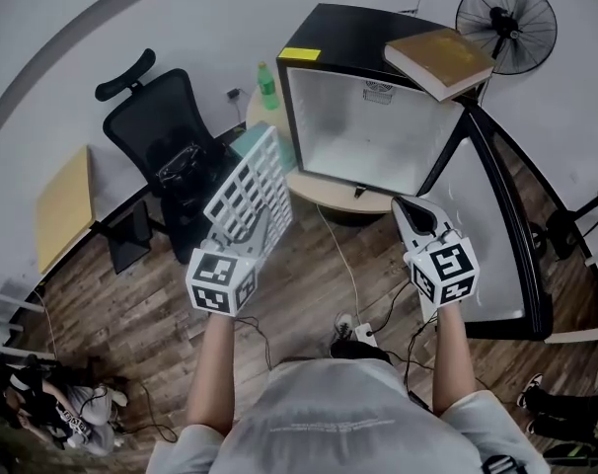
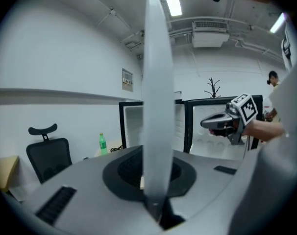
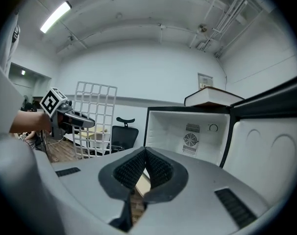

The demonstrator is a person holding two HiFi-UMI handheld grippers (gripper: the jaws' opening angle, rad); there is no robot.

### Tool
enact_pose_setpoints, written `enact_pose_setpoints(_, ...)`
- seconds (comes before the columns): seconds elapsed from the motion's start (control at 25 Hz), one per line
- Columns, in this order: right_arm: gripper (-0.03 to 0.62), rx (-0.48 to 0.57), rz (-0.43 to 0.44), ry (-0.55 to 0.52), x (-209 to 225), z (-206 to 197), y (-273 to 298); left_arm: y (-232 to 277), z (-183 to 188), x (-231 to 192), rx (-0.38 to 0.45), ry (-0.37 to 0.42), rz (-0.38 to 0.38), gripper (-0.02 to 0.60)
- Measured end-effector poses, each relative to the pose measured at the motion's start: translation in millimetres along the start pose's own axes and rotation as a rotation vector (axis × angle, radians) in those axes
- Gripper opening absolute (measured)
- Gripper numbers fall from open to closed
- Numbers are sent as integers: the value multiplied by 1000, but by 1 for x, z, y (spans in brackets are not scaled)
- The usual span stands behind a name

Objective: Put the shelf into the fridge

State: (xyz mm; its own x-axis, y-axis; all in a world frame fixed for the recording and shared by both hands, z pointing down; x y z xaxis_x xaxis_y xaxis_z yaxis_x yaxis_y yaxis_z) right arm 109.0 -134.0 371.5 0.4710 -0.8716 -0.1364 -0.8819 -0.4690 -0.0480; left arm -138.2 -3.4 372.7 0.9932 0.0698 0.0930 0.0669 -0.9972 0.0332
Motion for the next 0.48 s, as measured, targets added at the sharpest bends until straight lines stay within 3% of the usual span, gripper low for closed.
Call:
enact_pose_setpoints(0.2, 14, -38, -13, 30, 15, -19, 16, 37, -5, 1, 41, -194, -36, 37)
enact_pose_setpoints(0.4, 15, -89, -44, 24, 14, -26, 24, 68, -16, -6, 72, -316, -68, 38)
enact_pose_setpoints(0.48, 15, -108, -48, 24, 13, -27, 30, 81, -18, -14, 95, -414, -74, 38)
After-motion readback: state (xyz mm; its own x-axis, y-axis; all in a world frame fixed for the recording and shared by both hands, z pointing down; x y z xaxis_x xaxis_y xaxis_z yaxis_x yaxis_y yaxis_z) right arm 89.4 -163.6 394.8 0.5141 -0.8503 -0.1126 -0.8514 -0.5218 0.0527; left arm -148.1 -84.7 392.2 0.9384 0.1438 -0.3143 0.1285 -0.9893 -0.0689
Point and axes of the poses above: the fingertips, and each gripper's own axes: y forward along the fingers, x to its right, z out of its top, the point moved 5 cm from there along -y, backward along the fingers, and after that the axes turned 14 degrees about x, right-handed, at the moved point
